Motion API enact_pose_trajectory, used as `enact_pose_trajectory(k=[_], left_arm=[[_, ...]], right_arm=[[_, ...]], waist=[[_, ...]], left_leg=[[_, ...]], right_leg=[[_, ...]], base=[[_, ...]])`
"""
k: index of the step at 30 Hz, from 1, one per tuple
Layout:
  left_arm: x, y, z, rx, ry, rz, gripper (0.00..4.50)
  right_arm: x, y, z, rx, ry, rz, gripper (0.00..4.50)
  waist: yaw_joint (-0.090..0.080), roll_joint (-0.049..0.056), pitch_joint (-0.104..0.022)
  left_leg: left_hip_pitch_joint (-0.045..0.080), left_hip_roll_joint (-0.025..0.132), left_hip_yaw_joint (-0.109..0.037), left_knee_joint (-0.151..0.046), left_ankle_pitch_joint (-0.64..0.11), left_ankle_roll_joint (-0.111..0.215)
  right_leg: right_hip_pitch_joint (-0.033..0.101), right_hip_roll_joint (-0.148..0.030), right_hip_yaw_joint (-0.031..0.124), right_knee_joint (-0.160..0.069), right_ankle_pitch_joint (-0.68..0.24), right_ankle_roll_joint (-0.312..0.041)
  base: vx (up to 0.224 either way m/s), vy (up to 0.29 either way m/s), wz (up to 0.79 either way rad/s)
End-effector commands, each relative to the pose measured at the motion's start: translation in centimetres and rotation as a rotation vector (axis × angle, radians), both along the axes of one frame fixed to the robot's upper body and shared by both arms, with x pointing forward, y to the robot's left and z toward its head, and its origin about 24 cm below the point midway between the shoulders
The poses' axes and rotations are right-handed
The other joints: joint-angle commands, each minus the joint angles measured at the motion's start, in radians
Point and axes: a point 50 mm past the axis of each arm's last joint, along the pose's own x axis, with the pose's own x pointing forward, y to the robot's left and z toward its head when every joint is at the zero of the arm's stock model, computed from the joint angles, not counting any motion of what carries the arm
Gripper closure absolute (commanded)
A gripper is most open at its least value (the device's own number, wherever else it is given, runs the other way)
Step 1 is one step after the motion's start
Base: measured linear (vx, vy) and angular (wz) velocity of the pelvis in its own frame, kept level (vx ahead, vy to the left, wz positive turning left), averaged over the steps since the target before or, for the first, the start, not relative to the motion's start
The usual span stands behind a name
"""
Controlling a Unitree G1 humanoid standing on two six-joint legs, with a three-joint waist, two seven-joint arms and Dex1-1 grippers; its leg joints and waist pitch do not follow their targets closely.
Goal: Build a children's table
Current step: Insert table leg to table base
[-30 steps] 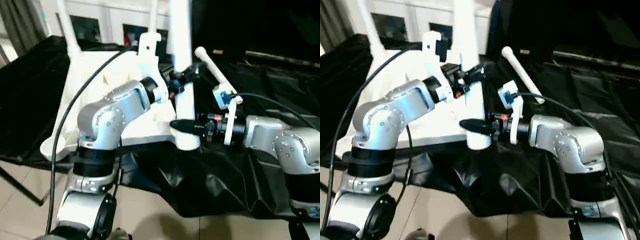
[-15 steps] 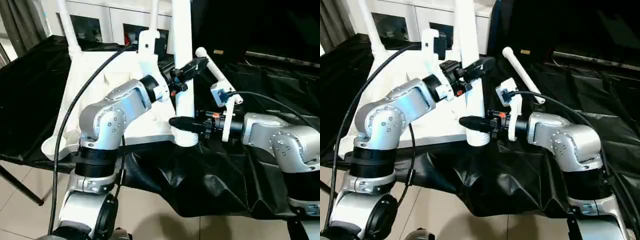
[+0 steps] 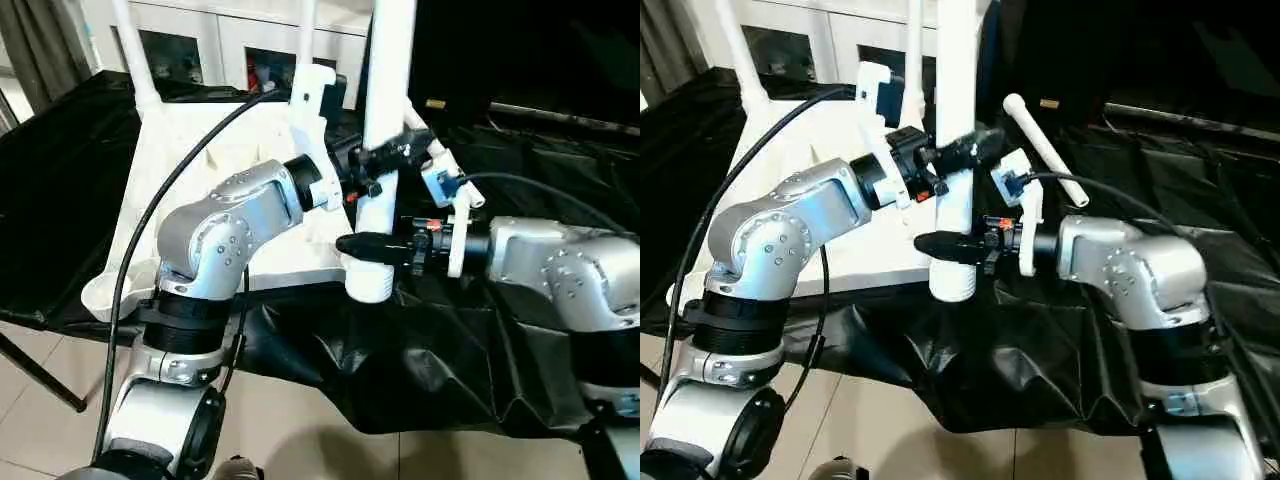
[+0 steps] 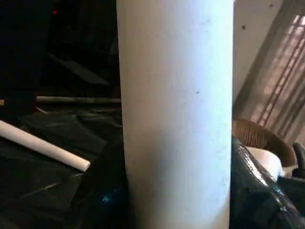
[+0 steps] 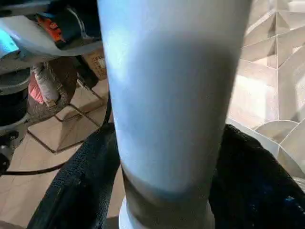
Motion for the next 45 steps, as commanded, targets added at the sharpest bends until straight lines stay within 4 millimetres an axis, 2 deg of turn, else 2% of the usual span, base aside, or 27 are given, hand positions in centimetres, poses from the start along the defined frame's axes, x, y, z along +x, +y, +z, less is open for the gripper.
enact_pose_trajectory(k=[1, 11, 12, 15, 21, 23, 26, 28, 31, 33, 40, 45], left_arm=[[0.0, -0.4, 0.5, 0.02, -0.022, -0.029, 2.6], [0.1, -0.3, 0.4, 0.033, -0.025, -0.044, 2.6], [0.1, -0.4, 0.4, 0.031, -0.024, -0.048, 2.6], [0.0, -0.5, 0.4, 0.031, -0.024, -0.057, 2.6], [-0.1, -0.6, 0.4, 0.033, -0.025, -0.073, 2.6], [-0.1, -0.5, 0.4, 0.033, -0.025, -0.075, 2.61], [-0.1, -0.6, 0.5, 0.033, -0.025, -0.076, 2.61], [-0.1, -0.6, 0.5, 0.03, -0.022, -0.079, 2.61], [-0.1, -0.7, 0.4, 0.03, -0.021, -0.08, 2.61], [-0.1, -0.7, 0.4, 0.029, -0.02, -0.08, 2.61], [0.1, -0.6, 0.6, 0.016, -0.017, -0.073, 2.61], [0.1, -0.6, 0.6, 0.008, -0.016, -0.071, 2.61]], right_arm=[[0.2, -0.1, 0.4, -0.002, -0.009, 0.015, 1.38], [-0.2, -0.1, 0.3, -0.014, 0.011, 0.06, 1.38], [-0.2, -0.1, 0.1, -0.018, 0.015, 0.064, 1.38], [-0.3, 0.0, -0.1, -0.022, 0.021, 0.067, 1.38], [-0.3, 0.1, -0.1, -0.011, 0.027, 0.063, 1.38], [-0.3, 0.1, -0.1, -0.006, 0.03, 0.065, 1.66], [-0.2, 0.1, -0.1, -0.004, 0.034, 0.063, 1.76], [-0.2, 0.1, -0.2, 0.0, 0.04, 0.062, 2.11], [-0.3, 0.1, -0.3, 0.001, 0.044, 0.064, 2.21], [-0.4, 0.1, -0.3, 0.002, 0.047, 0.065, 2.51], [-0.4, 0.1, -0.5, 0.005, 0.06, 0.069, 2.6], [-0.2, 0.2, -0.6, -0.004, 0.036, 0.053, 2.6]], waist=[[0.001, -0.015, -0.08], [0.002, -0.011, -0.081], [0.003, -0.007, -0.081], [0.002, -0.011, -0.081], [0.002, -0.008, -0.082], [0.002, -0.005, -0.082], [0.002, -0.005, -0.082], [0.001, -0.004, -0.083], [0.001, -0.004, -0.083], [0.001, -0.004, -0.083], [0.002, -0.009, -0.083], [0.002, -0.008, -0.083]], left_leg=[[0.013, 0.022, -0.002, -0.062, -0.114, -0.022], [0.013, 0.022, -0.002, -0.062, -0.117, -0.022], [0.013, 0.022, -0.003, -0.062, -0.116, -0.023], [0.013, 0.021, -0.003, -0.061, -0.117, -0.023], [0.014, 0.022, -0.003, -0.062, -0.122, -0.024], [0.014, 0.022, -0.004, -0.062, -0.122, -0.026], [0.015, 0.022, -0.003, -0.062, -0.124, -0.027], [0.015, 0.023, -0.004, -0.062, -0.126, -0.027], [0.015, 0.022, -0.003, -0.061, -0.128, -0.028], [0.015, 0.023, -0.004, -0.062, -0.128, -0.028], [0.014, 0.022, -0.003, -0.061, -0.119, -0.024], [0.014, 0.022, -0.003, -0.061, -0.12, -0.024]], right_leg=[[0.059, -0.068, 0.053, -0.078, -0.2, -0.113], [0.06, -0.068, 0.053, -0.077, -0.187, -0.125], [0.06, -0.068, 0.053, -0.077, -0.187, -0.125], [0.06, -0.068, 0.053, -0.078, -0.19, -0.124], [0.059, -0.068, 0.052, -0.079, -0.195, -0.124], [0.06, -0.067, 0.052, -0.077, -0.189, -0.127], [0.059, -0.067, 0.052, -0.077, -0.181, -0.132], [0.06, -0.067, 0.052, -0.076, -0.174, -0.137], [0.061, -0.067, 0.052, -0.077, -0.177, -0.139], [0.06, -0.067, 0.052, -0.076, -0.174, -0.139], [0.061, -0.067, 0.052, -0.076, -0.174, -0.136], [0.061, -0.067, 0.052, -0.076, -0.176, -0.135]], base=[[0.0, 0.0, 0.0], [0.0, 0.0, 0.0], [0.0, 0.0, 0.0], [0.0, 0.0, 0.0], [0.0, 0.0, 0.0], [0.0, 0.0, 0.0], [0.0, 0.0, 0.0], [0.0, 0.0, 0.0], [0.0, 0.0, 0.0], [0.0, 0.0, 0.0], [0.0, 0.0, 0.0], [0.0, 0.0, 0.0]])
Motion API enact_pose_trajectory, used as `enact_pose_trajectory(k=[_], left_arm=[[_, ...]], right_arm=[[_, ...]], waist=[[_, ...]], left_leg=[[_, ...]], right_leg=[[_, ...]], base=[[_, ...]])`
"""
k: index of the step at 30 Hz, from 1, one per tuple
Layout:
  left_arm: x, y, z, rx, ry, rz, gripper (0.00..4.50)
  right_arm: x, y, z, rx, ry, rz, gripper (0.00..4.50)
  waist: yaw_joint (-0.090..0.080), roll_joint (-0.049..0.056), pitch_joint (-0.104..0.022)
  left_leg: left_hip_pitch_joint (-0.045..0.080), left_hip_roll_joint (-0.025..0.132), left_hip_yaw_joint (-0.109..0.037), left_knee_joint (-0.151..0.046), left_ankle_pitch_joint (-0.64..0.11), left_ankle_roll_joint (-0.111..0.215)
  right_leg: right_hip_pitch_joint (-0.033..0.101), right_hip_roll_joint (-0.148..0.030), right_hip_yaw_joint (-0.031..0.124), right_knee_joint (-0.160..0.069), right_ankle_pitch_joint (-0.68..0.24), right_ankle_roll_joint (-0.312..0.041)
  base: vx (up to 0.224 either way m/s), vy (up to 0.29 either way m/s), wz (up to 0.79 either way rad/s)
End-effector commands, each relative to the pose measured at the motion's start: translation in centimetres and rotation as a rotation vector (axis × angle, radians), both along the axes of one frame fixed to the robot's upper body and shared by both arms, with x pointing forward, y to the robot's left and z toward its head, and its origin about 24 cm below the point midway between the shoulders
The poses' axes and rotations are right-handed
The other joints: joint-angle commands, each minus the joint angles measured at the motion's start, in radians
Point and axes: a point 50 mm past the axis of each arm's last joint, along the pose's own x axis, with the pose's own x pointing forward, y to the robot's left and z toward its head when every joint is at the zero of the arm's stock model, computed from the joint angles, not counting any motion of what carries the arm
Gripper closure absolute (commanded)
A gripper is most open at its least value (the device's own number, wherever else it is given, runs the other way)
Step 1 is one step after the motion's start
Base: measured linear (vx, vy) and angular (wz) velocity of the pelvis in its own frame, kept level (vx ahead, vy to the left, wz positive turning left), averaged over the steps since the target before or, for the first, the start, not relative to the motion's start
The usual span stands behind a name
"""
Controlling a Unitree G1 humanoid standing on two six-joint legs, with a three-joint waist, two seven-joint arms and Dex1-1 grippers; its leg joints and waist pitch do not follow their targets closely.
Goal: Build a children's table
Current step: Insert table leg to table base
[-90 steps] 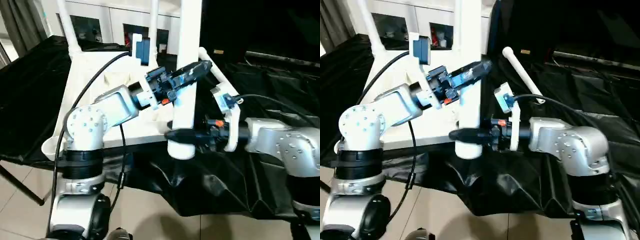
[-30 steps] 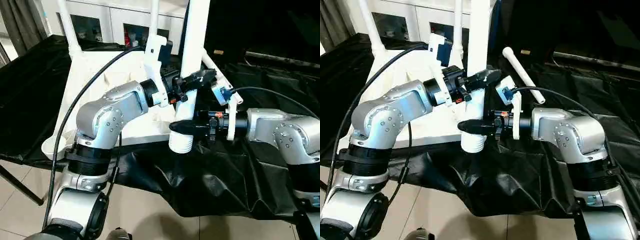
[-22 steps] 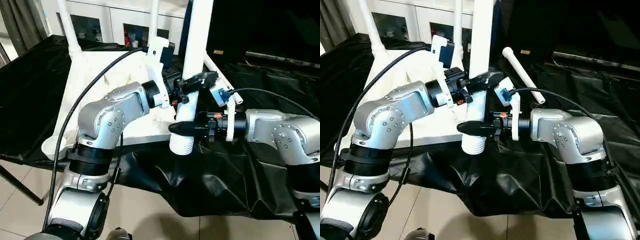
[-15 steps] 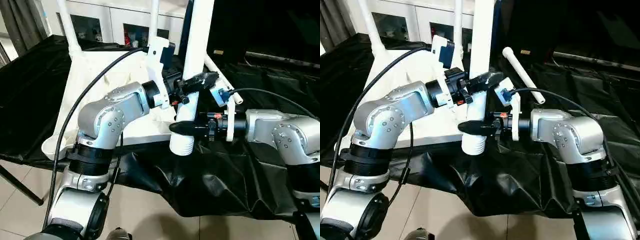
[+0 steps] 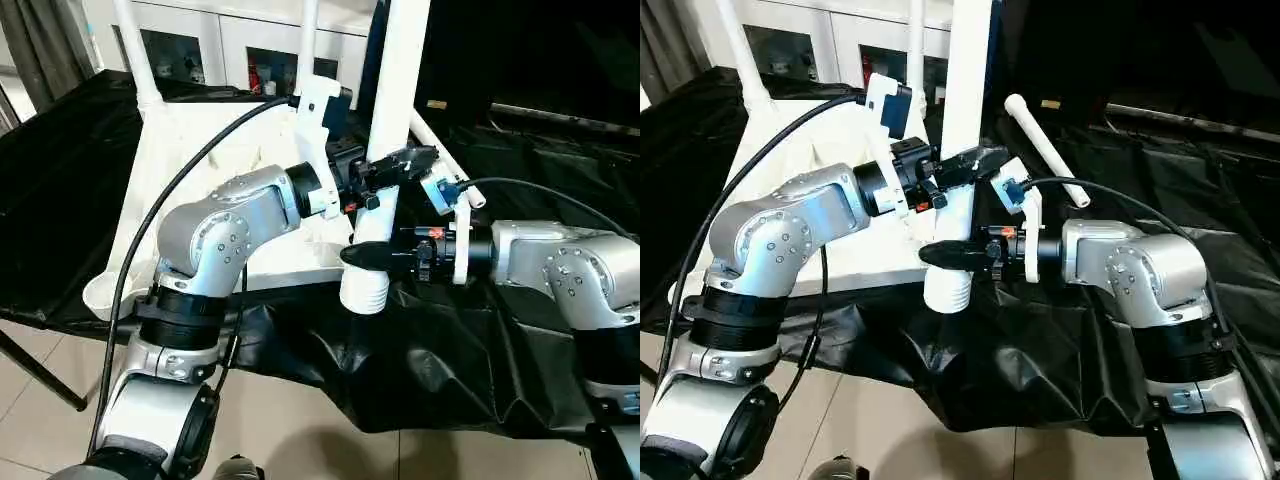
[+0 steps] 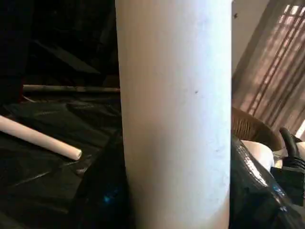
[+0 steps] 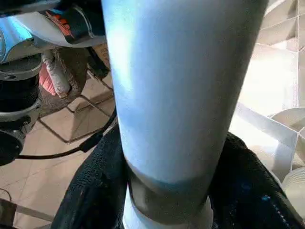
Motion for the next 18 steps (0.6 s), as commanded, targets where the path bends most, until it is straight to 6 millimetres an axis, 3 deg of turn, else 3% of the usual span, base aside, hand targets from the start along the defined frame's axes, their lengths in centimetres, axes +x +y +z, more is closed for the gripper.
enact_pose_trajectory(k=[1, 3, 18], left_arm=[[0.02, -0.29, 1.3, -0.014, -0.043, -0.006, 2.61], [0.03, -0.28, 1.3, -0.013, -0.043, -0.008, 2.61], [-0.21, -0.33, 1.22, -0.004, -0.045, -0.03, 2.62]], right_arm=[[-0.04, 0.22, -0.03, 0.008, -0.004, 0.006, 2.25], [0.01, 0.25, -0.08, 0.01, 0.002, 0.0, 1.9], [0.17, 0.2, -0.11, 0.022, 0.012, -0.016, 1.9]], waist=[[0.001, -0.008, -0.082], [0.001, -0.006, -0.082], [0.001, -0.004, -0.083]], left_leg=[[0.014, 0.022, -0.003, -0.061, -0.12, -0.024], [0.014, 0.022, -0.003, -0.062, -0.121, -0.024], [0.015, 0.023, -0.004, -0.062, -0.123, -0.027]], right_leg=[[0.06, -0.067, 0.052, -0.076, -0.179, -0.131], [0.06, -0.068, 0.052, -0.077, -0.184, -0.131], [0.061, -0.068, 0.053, -0.076, -0.171, -0.136]], base=[[0.0, 0.0, 0.0], [0.0, 0.0, 0.0], [0.0, 0.0, 0.0]])
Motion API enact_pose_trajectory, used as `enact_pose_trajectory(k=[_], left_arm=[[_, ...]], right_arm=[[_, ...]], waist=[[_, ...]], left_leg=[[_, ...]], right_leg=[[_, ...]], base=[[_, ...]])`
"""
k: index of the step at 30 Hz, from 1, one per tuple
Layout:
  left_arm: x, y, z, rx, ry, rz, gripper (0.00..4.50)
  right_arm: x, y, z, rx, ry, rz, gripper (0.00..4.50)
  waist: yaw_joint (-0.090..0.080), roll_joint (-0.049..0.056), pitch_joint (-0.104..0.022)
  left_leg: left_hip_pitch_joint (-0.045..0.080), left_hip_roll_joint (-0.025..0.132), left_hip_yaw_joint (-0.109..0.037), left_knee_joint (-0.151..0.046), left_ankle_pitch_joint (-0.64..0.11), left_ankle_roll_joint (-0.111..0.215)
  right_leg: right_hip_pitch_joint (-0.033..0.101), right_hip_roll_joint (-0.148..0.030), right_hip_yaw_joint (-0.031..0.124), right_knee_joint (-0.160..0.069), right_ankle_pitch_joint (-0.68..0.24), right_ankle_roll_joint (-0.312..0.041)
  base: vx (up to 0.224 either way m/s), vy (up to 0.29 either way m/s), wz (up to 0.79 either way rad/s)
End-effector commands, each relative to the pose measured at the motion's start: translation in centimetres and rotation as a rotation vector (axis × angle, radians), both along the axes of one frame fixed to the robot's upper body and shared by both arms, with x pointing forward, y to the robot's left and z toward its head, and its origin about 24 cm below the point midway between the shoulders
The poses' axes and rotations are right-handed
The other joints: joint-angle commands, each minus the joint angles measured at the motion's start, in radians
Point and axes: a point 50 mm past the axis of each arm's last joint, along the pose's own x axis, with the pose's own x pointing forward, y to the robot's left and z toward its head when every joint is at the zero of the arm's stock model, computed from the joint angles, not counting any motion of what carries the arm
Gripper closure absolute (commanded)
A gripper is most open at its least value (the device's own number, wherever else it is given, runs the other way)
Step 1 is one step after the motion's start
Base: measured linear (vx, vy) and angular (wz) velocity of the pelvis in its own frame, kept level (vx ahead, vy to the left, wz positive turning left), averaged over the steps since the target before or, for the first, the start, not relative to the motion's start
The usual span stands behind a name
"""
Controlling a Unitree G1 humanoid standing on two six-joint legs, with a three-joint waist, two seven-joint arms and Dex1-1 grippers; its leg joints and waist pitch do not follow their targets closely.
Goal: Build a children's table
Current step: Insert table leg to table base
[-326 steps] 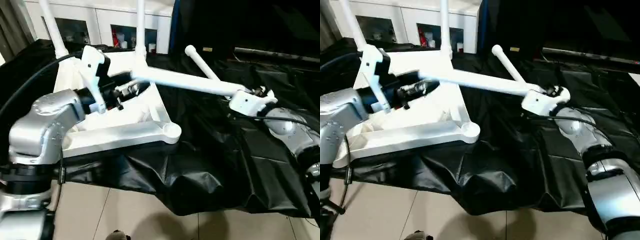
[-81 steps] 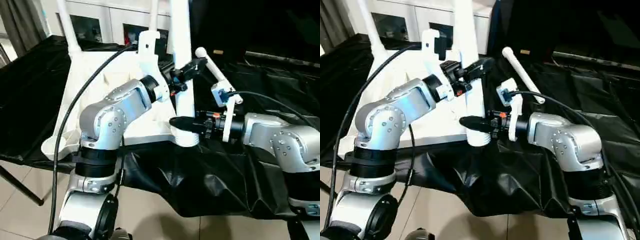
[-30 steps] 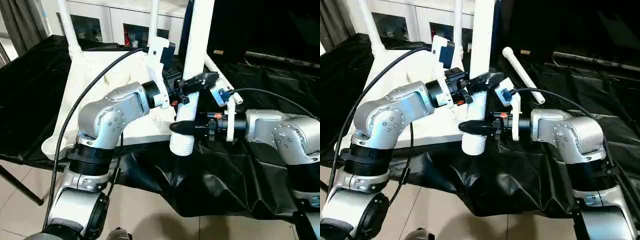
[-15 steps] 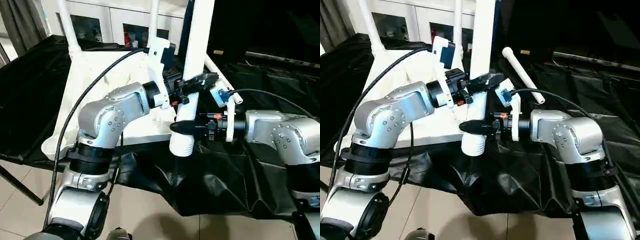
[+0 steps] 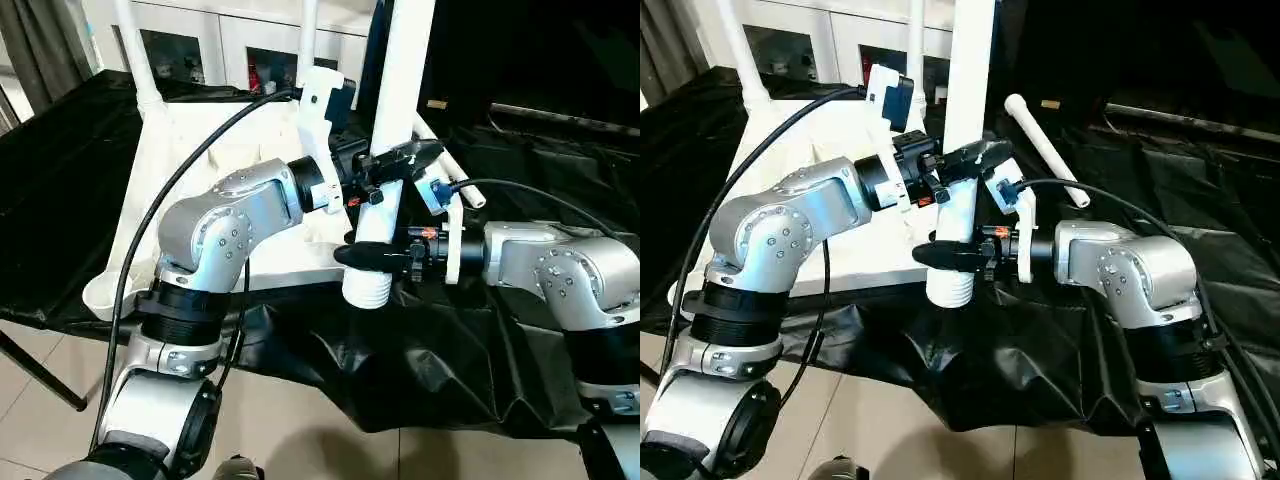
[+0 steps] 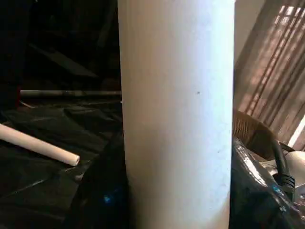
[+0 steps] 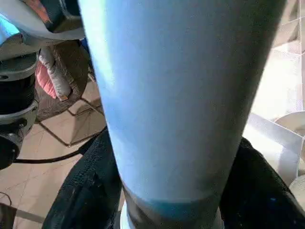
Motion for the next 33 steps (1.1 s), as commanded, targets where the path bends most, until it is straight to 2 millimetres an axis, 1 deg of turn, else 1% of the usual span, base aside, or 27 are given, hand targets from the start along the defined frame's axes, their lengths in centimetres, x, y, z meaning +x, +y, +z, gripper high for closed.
enact_pose_trajectory(k=[1, 10, 17, 26, 29, 30, 31, 33], left_arm=[[-0.28, -0.23, 0.66, -0.003, -0.027, -0.025, 2.62], [-0.37, -0.29, 0.64, 0.003, -0.029, -0.03, 2.62], [-0.3, -0.18, 0.61, 0.005, -0.027, -0.03, 2.62], [-0.26, -0.04, 0.58, 0.005, -0.025, -0.031, 2.62], [-0.3, -0.07, 0.56, 0.004, -0.024, -0.034, 2.62], [-0.3, -0.07, 0.56, 0.004, -0.024, -0.035, 2.62], [-0.32, -0.07, 0.54, 0.003, -0.023, -0.036, 2.62], [-0.35, -0.07, 0.51, 0.002, -0.022, -0.038, 2.62]], right_arm=[[0.07, -0.31, 0.18, 0.011, 0.005, -0.012, 1.9], [-0.04, -0.32, 0.59, 0.016, -0.012, -0.001, 1.9], [-0.27, -0.47, 0.71, 0.012, -0.014, 0.009, 1.9], [-0.36, -0.69, 0.76, 0.008, -0.015, 0.01, 1.9], [-0.32, -0.7, 0.71, 0.012, -0.011, 0.006, 1.9], [-0.32, -0.7, 0.7, 0.013, -0.01, 0.006, 1.9], [-0.31, -0.7, 0.69, 0.016, -0.008, 0.004, 2.08], [-0.31, -0.69, 0.69, 0.023, -0.003, 0.002, 2.25]], waist=[[0.001, -0.004, -0.082], [0.001, -0.003, -0.083], [0.001, -0.005, -0.083], [0.001, -0.006, -0.083], [0.001, -0.004, -0.083], [0.001, -0.005, -0.083], [0.001, -0.005, -0.084], [0.001, -0.005, -0.083]], left_leg=[[0.015, 0.023, -0.004, -0.062, -0.124, -0.027], [0.015, 0.023, -0.004, -0.062, -0.12, -0.027], [0.014, 0.022, -0.004, -0.062, -0.121, -0.027], [0.014, 0.022, -0.003, -0.061, -0.116, -0.024], [0.015, 0.023, -0.003, -0.061, -0.119, -0.025], [0.015, 0.022, -0.003, -0.061, -0.119, -0.025], [0.015, 0.023, -0.003, -0.061, -0.118, -0.024], [0.015, 0.022, -0.003, -0.061, -0.12, -0.024]], right_leg=[[0.06, -0.067, 0.052, -0.075, -0.171, -0.136], [0.061, -0.067, 0.052, -0.073, -0.159, -0.142], [0.062, -0.067, 0.052, -0.075, -0.167, -0.136], [0.062, -0.067, 0.052, -0.074, -0.162, -0.139], [0.061, -0.067, 0.052, -0.075, -0.163, -0.141], [0.062, -0.067, 0.052, -0.074, -0.163, -0.141], [0.062, -0.067, 0.052, -0.074, -0.161, -0.142], [0.061, -0.067, 0.052, -0.075, -0.162, -0.142]], base=[[0.0, 0.0, 0.0], [0.0, 0.0, 0.0], [0.0, 0.0, 0.0], [0.0, 0.0, 0.0], [0.0, 0.0, 0.0], [0.0, 0.0, 0.0], [0.0, 0.0, 0.0], [0.0, 0.0, 0.0]])
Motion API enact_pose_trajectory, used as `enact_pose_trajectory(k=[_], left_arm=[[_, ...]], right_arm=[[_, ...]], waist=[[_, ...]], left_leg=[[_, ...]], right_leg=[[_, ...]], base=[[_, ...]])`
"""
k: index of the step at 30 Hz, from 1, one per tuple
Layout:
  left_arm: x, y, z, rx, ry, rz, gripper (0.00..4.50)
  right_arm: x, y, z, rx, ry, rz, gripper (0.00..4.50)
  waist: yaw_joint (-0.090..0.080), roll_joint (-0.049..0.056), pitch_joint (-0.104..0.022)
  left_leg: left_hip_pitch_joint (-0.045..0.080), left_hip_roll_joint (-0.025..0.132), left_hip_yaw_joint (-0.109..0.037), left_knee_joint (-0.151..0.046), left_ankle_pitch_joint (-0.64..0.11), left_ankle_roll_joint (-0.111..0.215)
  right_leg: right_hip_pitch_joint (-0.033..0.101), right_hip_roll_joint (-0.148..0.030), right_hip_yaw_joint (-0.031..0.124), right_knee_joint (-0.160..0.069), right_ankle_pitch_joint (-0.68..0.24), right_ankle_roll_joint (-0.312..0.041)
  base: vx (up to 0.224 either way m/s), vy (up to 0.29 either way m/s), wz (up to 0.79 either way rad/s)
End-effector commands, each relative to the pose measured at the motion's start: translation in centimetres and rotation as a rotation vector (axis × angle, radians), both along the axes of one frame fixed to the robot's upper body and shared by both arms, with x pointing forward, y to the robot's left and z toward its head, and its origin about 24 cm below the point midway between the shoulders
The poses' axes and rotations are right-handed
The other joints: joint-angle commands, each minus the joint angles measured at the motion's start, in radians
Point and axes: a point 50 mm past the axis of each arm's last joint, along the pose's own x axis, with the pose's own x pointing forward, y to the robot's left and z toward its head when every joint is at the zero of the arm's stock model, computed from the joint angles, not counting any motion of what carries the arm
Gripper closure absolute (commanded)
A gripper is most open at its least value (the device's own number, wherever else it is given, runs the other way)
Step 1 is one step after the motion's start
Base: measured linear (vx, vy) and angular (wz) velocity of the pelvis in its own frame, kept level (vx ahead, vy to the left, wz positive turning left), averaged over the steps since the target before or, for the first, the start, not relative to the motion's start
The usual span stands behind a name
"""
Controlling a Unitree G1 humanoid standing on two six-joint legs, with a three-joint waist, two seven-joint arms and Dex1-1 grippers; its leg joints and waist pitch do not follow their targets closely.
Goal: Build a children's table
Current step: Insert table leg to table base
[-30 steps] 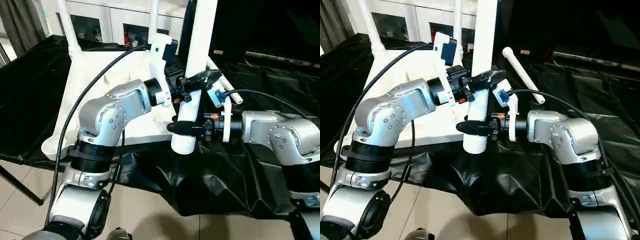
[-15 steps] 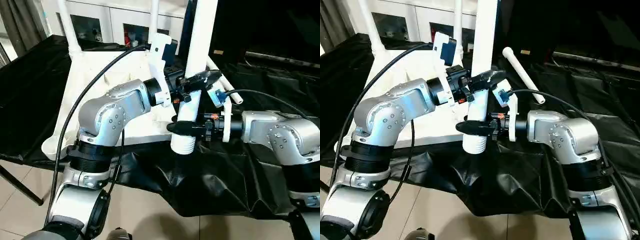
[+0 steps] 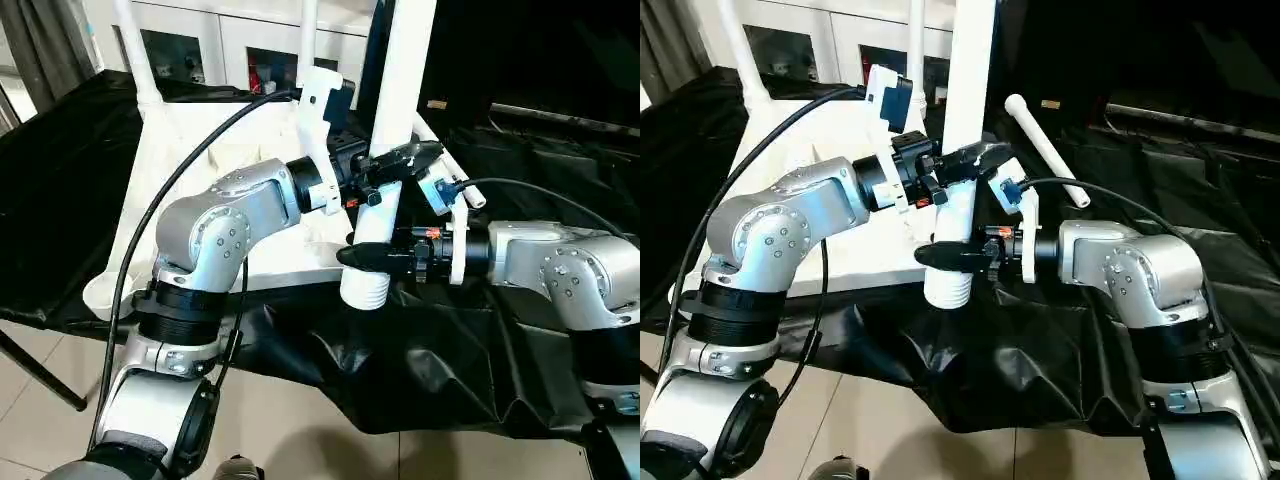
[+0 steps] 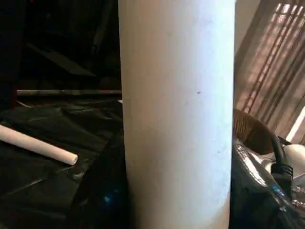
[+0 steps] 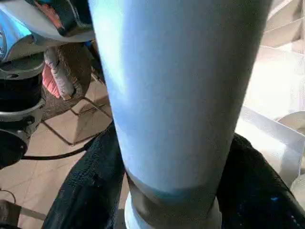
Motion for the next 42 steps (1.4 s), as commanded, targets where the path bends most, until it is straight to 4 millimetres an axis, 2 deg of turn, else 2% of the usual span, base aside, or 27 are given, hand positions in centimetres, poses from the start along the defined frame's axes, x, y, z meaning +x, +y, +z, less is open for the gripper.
enact_pose_trajectory(k=[1, 4, 13, 14, 16, 18, 22, 23, 26, 28, 30, 31, 34, 35, 36, 37, 38, 39, 40, 41, 42], left_arm=[[-0.3, -0.2, 0.5, -0.003, -0.019, -0.022, 2.62], [-0.3, -0.2, 0.4, -0.003, -0.017, -0.023, 2.62], [-0.3, -0.1, 0.3, -0.006, -0.006, -0.003, 2.62], [-0.3, -0.1, 0.3, -0.006, -0.006, 0.004, 2.27], [-0.2, -0.2, 0.4, -0.022, 0.006, 0.007, 1.92], [-0.4, -0.2, 0.5, -0.031, 0.017, -0.013, 1.89], [-0.4, -0.2, 0.8, -0.077, 0.021, -0.007, 1.51], [0.1, 0.1, 1.7, -0.189, -0.013, 0.065, 1.46], [0.1, 0.6, 3.2, -0.347, -0.094, 0.113, 1.3], [0.0, 1.0, 4.6, -0.518, -0.103, 0.131, 1.3], [0.0, 1.0, 4.6, -0.518, -0.103, 0.131, 1.3], [-0.2, 1.0, 4.9, -0.561, -0.086, 0.114, 1.3], [-0.5, 1.2, 5.6, -0.601, -0.12, 0.11, 1.3], [-0.4, 1.4, 5.6, -0.592, -0.123, 0.131, 1.3], [0.2, 2.1, 5.3, -0.518, -0.132, 0.235, 1.3], [0.6, 2.3, 4.9, -0.46, -0.142, 0.291, 1.3], [1.3, 3.1, 3.8, -0.316, -0.168, 0.419, 1.3], [1.8, 4.2, 2.4, -0.135, -0.228, 0.55, 1.3], [1.7, 5.0, 1.3, -0.02, -0.291, 0.606, 1.3], [1.7, 5.0, 1.3, -0.02, -0.291, 0.606, 1.3], [1.3, 5.5, 0.4, 0.051, -0.321, 0.628, 1.3]], right_arm=[[-0.1, -0.3, 0.4, 0.02, -0.009, -0.006, 2.25], [-0.2, -0.3, 0.4, 0.026, -0.005, -0.007, 2.49], [-0.4, -0.1, 0.3, 0.036, 0.002, -0.003, 2.55], [-0.4, -0.1, 0.3, 0.037, 0.002, -0.003, 2.55], [-0.4, -0.1, 0.2, 0.041, 0.002, -0.005, 2.55], [-0.3, -0.1, 0.2, 0.05, 0.0, -0.015, 2.56], [-0.3, -0.1, 0.2, 0.058, -0.002, -0.024, 2.57], [-0.2, -0.1, 0.3, 0.087, -0.014, -0.048, 2.57], [-0.1, -0.1, 0.4, 0.112, -0.027, -0.073, 2.57], [-0.1, -0.2, 0.4, 0.141, -0.037, -0.093, 2.57], [-0.1, -0.2, 0.4, 0.141, -0.037, -0.093, 2.57], [-0.1, -0.2, 0.5, 0.152, -0.04, -0.1, 2.57], [-0.2, -0.3, 0.5, 0.177, -0.066, -0.131, 2.57], [-0.1, -0.4, 0.5, 0.177, -0.077, -0.147, 2.57], [0.1, -0.8, 0.6, 0.157, -0.123, -0.219, 2.57], [0.2, -1.1, 0.6, 0.134, -0.145, -0.251, 2.57], [0.4, -1.6, 0.4, 0.072, -0.193, -0.326, 2.57], [0.5, -2.2, 0.0, -0.006, -0.241, -0.409, 2.57], [0.6, -2.7, -0.3, -0.04, -0.259, -0.472, 2.57], [0.6, -2.7, -0.3, -0.04, -0.259, -0.472, 2.57], [0.4, -3.0, -0.5, -0.053, -0.265, -0.522, 2.57]], waist=[[0.001, -0.005, -0.083], [0.001, -0.004, -0.084], [0.001, -0.003, -0.084], [0.001, -0.003, -0.083], [0.001, -0.003, -0.083], [0.002, -0.002, -0.084], [0.002, -0.002, -0.083], [0.004, 0.002, -0.083], [0.005, -0.002, -0.085], [0.006, -0.003, -0.084], [0.006, -0.005, -0.085], [0.006, 0.001, -0.083], [0.006, 0.008, -0.083], [0.006, 0.007, -0.083], [0.005, 0.014, -0.084], [0.002, 0.01, -0.083], [0.004, 0.012, -0.082], [0.002, -0.001, -0.081], [0.003, 0.005, -0.08], [0.002, 0.007, -0.08], [0.0, -0.005, -0.083]], left_leg=[[0.015, 0.022, -0.003, -0.061, -0.119, -0.025], [0.015, 0.023, -0.004, -0.061, -0.118, -0.025], [0.015, 0.022, -0.004, -0.061, -0.12, -0.025], [0.015, 0.022, -0.004, -0.061, -0.123, -0.026], [0.015, 0.022, -0.004, -0.061, -0.125, -0.027], [0.014, 0.022, -0.004, -0.061, -0.124, -0.025], [0.014, 0.022, -0.003, -0.06, -0.126, -0.026], [0.014, 0.022, -0.005, -0.06, -0.127, -0.026], [0.012, 0.022, -0.006, -0.06, -0.137, -0.024], [0.012, 0.023, -0.005, -0.06, -0.139, -0.023], [0.011, 0.021, -0.005, -0.059, -0.139, -0.021], [0.012, 0.021, -0.006, -0.061, -0.142, -0.019], [0.012, 0.022, -0.007, -0.061, -0.148, -0.02], [0.013, 0.023, -0.007, -0.061, -0.151, -0.021], [0.016, 0.026, -0.012, -0.065, -0.162, -0.031], [0.017, 0.025, -0.01, -0.065, -0.167, -0.034], [0.018, 0.025, -0.012, -0.067, -0.174, -0.041], [0.019, 0.026, -0.014, -0.07, -0.168, -0.05], [0.019, 0.024, -0.014, -0.073, -0.168, -0.055], [0.02, 0.025, -0.015, -0.075, -0.165, -0.057], [0.017, 0.022, -0.012, -0.074, -0.156, -0.062]], right_leg=[[0.062, -0.067, 0.052, -0.074, -0.164, -0.142], [0.061, -0.067, 0.052, -0.074, -0.163, -0.14], [0.062, -0.067, 0.052, -0.074, -0.155, -0.146], [0.062, -0.067, 0.052, -0.075, -0.16, -0.145], [0.062, -0.067, 0.052, -0.075, -0.164, -0.143], [0.062, -0.068, 0.052, -0.075, -0.166, -0.144], [0.062, -0.067, 0.052, -0.075, -0.16, -0.151], [0.062, -0.068, 0.052, -0.076, -0.161, -0.152], [0.066, -0.071, 0.05, -0.081, -0.165, -0.149], [0.065, -0.071, 0.051, -0.081, -0.163, -0.15], [0.067, -0.07, 0.05, -0.079, -0.167, -0.152], [0.064, -0.068, 0.05, -0.08, -0.178, -0.142], [0.062, -0.068, 0.05, -0.083, -0.184, -0.135], [0.061, -0.067, 0.05, -0.085, -0.184, -0.131], [0.059, -0.066, 0.049, -0.083, -0.18, -0.119], [0.059, -0.064, 0.049, -0.084, -0.184, -0.113], [0.058, -0.064, 0.049, -0.087, -0.205, -0.091], [0.057, -0.061, 0.051, -0.088, -0.218, -0.038], [0.057, -0.062, 0.051, -0.086, -0.232, -0.019], [0.056, -0.063, 0.051, -0.091, -0.245, -0.004], [0.059, -0.066, 0.051, -0.085, -0.266, 0.0]], base=[[0.0, 0.0, 0.0], [0.0, 0.0, 0.0], [0.0, 0.0, 0.0], [0.0, 0.0, 0.0], [0.0, 0.0, 0.0], [0.0, 0.0, 0.0], [0.0, 0.0, 0.0], [0.0, 0.0, 0.0], [0.0, 0.0, 0.0], [0.0, 0.0, 0.0], [0.0, 0.0, 0.0], [0.0, 0.0, 0.0], [0.0, 0.0, 0.0], [0.0, 0.0, 0.0], [0.0, 0.0, 0.0], [0.0, 0.0, 0.0], [0.0, 0.0, 0.0], [0.0, 0.0, 0.0], [0.0, 0.0, 0.0], [0.0, 0.0, 0.0], [0.0, 0.0, 0.0]])
